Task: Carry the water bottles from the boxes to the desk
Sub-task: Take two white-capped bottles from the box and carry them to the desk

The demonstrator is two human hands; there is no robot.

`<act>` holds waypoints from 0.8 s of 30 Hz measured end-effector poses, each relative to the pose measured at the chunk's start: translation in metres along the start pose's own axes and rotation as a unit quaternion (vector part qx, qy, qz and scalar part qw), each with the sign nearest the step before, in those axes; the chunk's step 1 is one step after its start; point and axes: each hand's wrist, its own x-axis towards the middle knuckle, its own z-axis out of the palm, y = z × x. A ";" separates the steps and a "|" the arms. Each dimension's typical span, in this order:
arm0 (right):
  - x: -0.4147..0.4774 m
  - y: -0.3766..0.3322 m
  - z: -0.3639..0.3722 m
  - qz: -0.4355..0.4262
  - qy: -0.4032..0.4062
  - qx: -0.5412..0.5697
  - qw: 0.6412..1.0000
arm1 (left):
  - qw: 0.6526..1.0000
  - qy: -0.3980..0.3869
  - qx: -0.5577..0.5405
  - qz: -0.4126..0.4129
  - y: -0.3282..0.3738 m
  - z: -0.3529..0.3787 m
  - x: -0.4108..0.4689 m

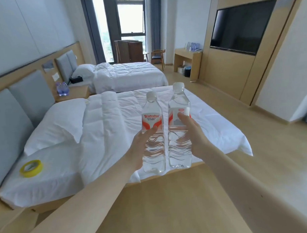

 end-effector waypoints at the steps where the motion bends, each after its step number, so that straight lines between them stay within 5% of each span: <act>1: 0.001 -0.001 -0.017 0.009 0.007 0.002 1.000 | 1.000 -0.010 0.002 0.001 0.000 0.019 0.004; 12: -0.005 -0.028 -0.230 -0.003 0.036 0.043 0.998 | 0.996 -0.083 0.029 0.014 -0.020 0.227 0.038; 24: -0.016 -0.025 -0.369 -0.012 0.143 0.040 0.989 | 0.971 -0.224 0.088 -0.003 -0.048 0.371 0.072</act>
